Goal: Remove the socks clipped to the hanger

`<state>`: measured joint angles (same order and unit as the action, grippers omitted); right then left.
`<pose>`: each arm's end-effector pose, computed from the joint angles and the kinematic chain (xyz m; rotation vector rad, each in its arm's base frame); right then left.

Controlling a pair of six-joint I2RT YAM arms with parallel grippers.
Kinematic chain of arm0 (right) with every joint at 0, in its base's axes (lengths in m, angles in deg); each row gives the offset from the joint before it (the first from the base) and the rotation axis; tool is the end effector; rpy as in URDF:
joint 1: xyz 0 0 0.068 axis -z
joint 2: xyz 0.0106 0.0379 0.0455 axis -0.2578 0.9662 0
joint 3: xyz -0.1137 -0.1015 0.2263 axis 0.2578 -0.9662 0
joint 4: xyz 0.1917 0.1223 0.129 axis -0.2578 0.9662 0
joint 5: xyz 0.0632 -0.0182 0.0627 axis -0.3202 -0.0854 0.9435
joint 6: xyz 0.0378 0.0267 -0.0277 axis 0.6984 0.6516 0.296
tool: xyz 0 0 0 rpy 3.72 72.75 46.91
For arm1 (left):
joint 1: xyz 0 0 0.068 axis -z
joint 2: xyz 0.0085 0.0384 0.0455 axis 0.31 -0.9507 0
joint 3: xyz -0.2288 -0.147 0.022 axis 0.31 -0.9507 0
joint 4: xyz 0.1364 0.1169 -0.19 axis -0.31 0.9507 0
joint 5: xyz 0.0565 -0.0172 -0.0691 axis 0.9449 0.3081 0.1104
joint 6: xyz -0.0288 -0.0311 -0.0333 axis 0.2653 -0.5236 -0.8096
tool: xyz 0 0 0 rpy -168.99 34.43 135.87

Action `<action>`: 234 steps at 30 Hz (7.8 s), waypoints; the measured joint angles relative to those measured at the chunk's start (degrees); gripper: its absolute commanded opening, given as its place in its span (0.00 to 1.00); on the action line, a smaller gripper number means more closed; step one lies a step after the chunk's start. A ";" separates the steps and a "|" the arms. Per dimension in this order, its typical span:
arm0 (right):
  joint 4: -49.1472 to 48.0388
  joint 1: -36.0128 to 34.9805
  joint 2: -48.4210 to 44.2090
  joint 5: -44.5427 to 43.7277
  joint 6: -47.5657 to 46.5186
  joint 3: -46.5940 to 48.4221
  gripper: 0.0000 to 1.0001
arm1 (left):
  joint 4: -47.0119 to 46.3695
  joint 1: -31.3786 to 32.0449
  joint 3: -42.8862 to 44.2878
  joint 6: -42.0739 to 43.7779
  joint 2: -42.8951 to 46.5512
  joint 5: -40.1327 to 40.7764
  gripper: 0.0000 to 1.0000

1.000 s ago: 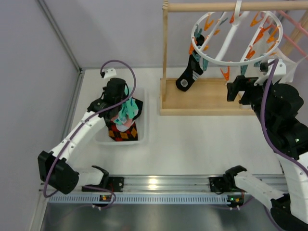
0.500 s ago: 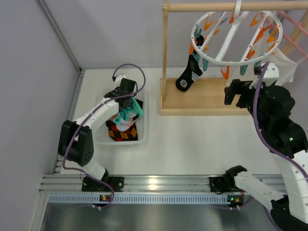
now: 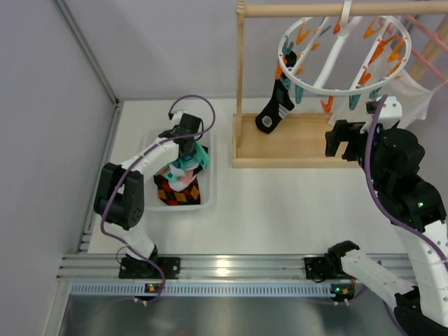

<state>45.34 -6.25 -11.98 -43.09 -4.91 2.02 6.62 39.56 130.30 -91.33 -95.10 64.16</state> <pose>0.1200 0.0358 0.4617 -0.0414 1.7717 0.0791 0.3511 -0.1199 0.2277 -0.3209 2.3653 0.2418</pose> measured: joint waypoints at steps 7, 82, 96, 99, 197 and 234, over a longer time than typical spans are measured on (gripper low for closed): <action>-0.04 0.00 -0.52 0.00 0.02 0.00 0.91 | 0.70 0.00 -0.02 -0.31 4.81 0.50 0.81; -4.68 0.00 -23.98 26.03 6.67 -12.46 1.00 | -55.65 20.65 50.86 34.47 -53.40 -12.90 0.00; -4.92 0.00 -24.63 25.68 6.56 -12.50 1.00 | -59.87 21.68 35.41 32.76 -45.70 -12.61 0.00; -4.92 0.00 -24.76 25.20 6.45 -12.50 1.00 | -61.53 23.04 27.32 31.89 -39.82 -11.10 0.00; 11.54 -13.86 26.53 -30.34 -7.32 29.94 0.66 | -55.80 68.63 33.44 47.19 -32.20 9.86 0.00; -14.60 -15.78 25.00 -45.42 -20.20 13.46 0.10 | -55.74 68.87 33.42 47.28 -32.20 8.39 0.00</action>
<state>30.74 -22.03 13.02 -88.51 -25.11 15.49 -49.11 108.43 163.71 -44.06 -127.30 72.55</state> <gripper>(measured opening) 0.238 0.009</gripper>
